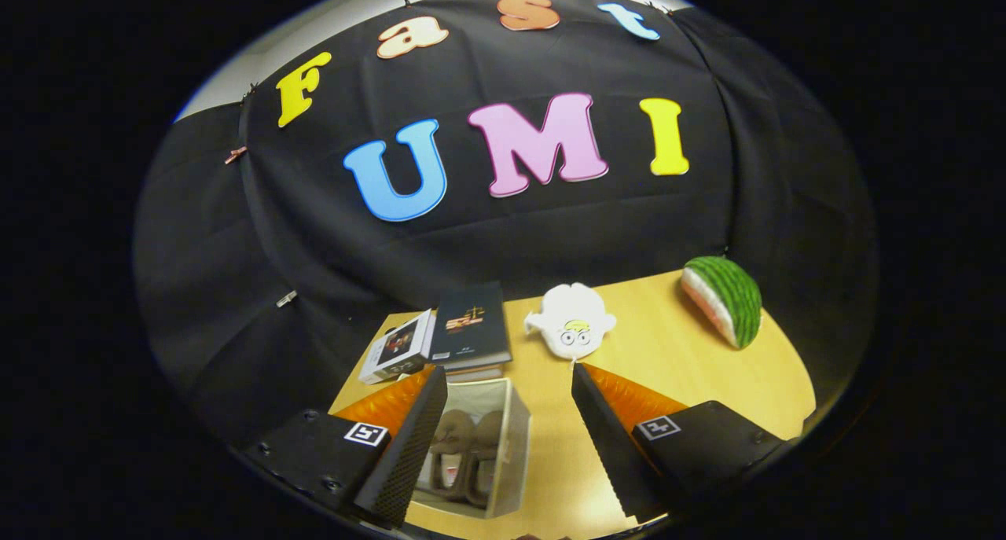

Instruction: Open the storage box then place both shoes into the box .Put the left shoe in first, then the right shoe, with the right side of both shoes facing outward in a uniform manner.

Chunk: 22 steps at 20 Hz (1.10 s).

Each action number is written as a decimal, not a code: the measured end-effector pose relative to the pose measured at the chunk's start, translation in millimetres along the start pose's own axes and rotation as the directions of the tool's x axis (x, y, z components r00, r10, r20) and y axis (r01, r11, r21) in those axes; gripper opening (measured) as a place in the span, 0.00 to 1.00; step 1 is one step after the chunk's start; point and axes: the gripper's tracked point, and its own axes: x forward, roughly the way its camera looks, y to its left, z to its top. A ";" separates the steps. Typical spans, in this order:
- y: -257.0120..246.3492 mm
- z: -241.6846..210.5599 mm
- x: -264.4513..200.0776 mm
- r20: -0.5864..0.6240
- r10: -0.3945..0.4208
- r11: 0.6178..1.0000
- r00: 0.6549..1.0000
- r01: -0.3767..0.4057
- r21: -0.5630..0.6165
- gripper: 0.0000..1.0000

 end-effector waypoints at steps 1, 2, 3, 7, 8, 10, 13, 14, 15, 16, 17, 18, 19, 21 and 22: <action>-13.1 12.2 -7.8 0.038 -0.025 1.000 0.999 0.026 -0.018 0.98; -26.1 25.1 -15.1 0.080 -0.042 0.999 0.996 0.044 -0.030 0.98; -35.6 35.3 -22.3 0.117 -0.051 0.998 0.992 0.056 -0.039 0.98; -72.7 68.9 -46.5 0.247 -0.043 0.994 0.968 0.066 -0.087 0.98; -84.5 70.5 -51.6 0.256 -0.045 0.993 0.966 0.072 -0.098 0.98; -105.0 68.7 -60.5 0.253 -0.047 0.993 0.966 0.071 -0.089 0.98; -141.8 69.8 -74.8 0.297 -0.051 0.996 0.953 0.070 -0.052 0.98; -155.6 63.9 -77.3 0.295 -0.061 0.996 0.953 0.077 -0.044 0.98; -167.0 58.0 -80.0 0.285 -0.067 0.996 0.956 0.080 -0.037 0.98; -179.0 50.9 -80.3 0.269 -0.075 0.996 0.960 0.084 -0.022 0.98; -190.0 40.8 -78.9 0.235 -0.083 0.996 0.968 0.086 -0.001 0.98; -199.2 30.4 -78.0 0.207 -0.087 0.996 0.974 0.085 0.020 0.98; -209.4 25.3 -76.2 0.194 -0.093 0.995 0.977 0.087 0.038 0.98; -228.5 22.9 -70.2 0.192 -0.105 0.994 0.976 0.097 0.052 0.98; -239.3 24.0 -68.2 0.204 -0.124 0.992 0.971 0.118 0.041 0.98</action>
